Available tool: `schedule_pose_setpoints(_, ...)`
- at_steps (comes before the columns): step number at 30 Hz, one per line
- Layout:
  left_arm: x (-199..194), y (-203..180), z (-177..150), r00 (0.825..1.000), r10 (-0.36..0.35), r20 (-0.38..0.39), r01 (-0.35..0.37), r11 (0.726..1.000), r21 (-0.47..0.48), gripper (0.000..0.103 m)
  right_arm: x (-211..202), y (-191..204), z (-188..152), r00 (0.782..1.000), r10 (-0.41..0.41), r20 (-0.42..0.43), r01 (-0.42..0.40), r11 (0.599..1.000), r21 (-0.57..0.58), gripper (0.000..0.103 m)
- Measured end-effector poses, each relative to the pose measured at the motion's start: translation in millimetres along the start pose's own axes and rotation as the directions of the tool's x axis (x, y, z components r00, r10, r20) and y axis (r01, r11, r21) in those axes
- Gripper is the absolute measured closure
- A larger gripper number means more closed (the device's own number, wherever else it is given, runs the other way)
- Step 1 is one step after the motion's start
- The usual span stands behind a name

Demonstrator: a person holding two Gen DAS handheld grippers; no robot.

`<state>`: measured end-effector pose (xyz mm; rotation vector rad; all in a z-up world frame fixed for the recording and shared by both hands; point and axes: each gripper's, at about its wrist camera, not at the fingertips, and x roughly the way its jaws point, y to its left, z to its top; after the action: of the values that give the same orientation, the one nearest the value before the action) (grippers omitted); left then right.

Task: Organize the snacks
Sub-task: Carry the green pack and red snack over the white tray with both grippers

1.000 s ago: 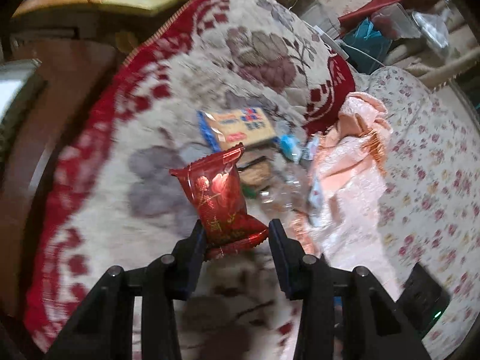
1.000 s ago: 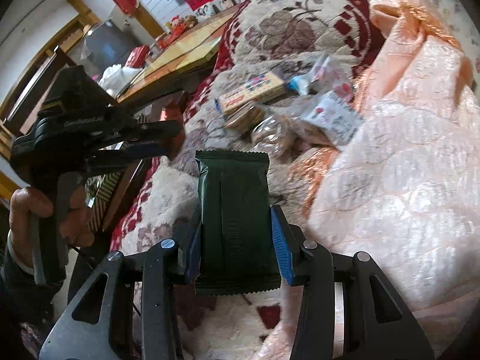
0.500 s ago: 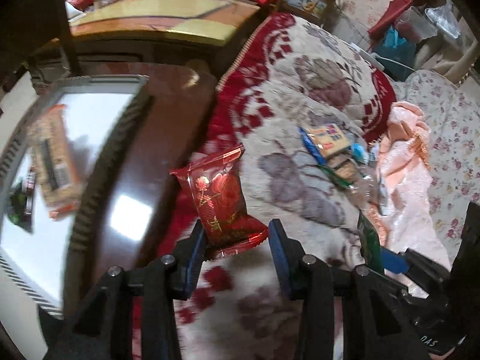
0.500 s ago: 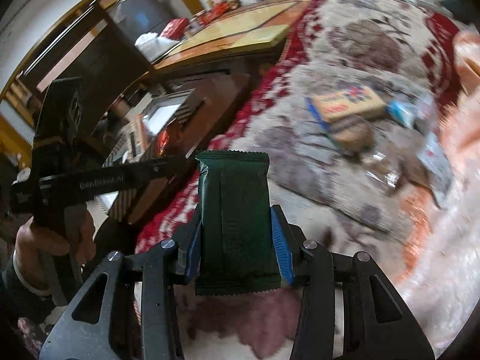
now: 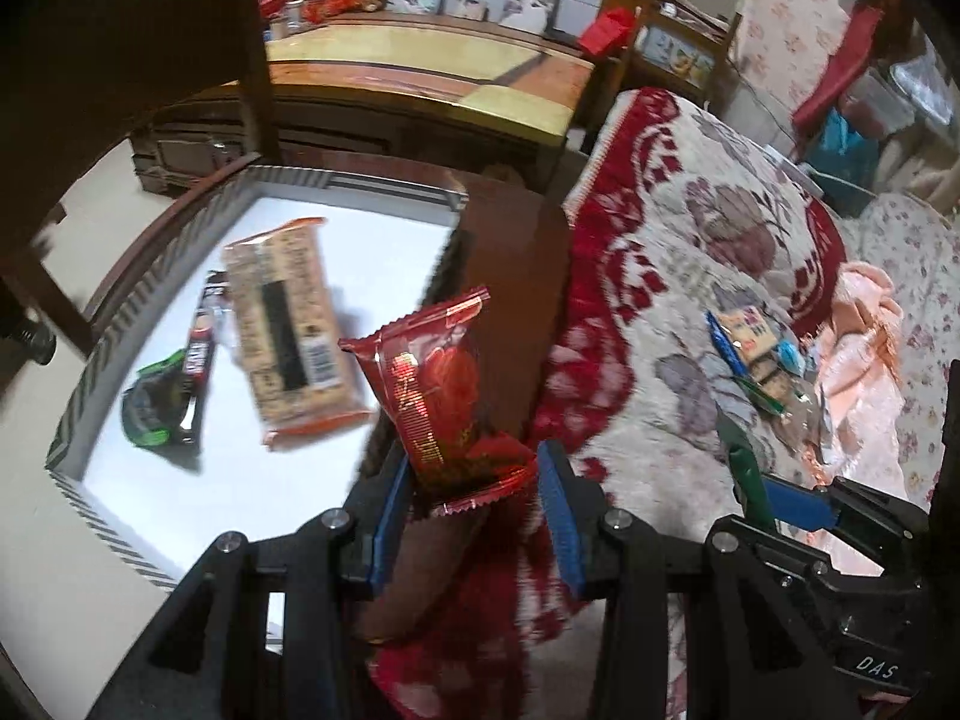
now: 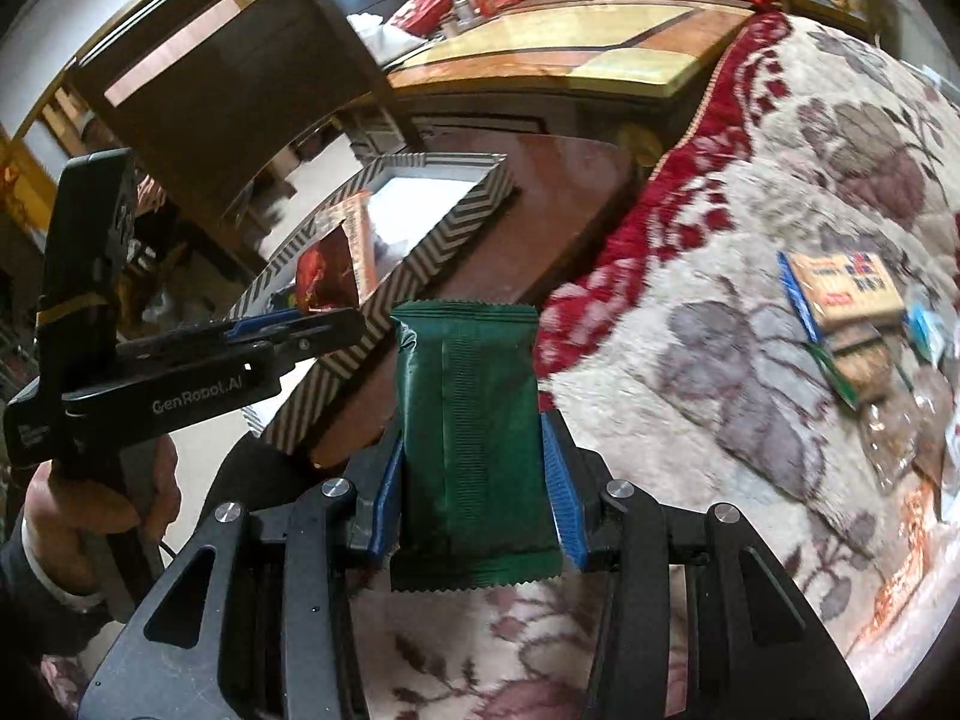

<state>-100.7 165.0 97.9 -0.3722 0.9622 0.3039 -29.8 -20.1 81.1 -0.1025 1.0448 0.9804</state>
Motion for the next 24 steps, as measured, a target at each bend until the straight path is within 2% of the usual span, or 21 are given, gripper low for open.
schedule_pose_setpoints(24,-1.4,88.9,-3.0,0.998,0.068,0.003,-0.067,0.99,-0.123,0.059,46.6,67.7,35.5,0.997,0.017,-0.081,-0.028,0.99,-0.139,0.062)
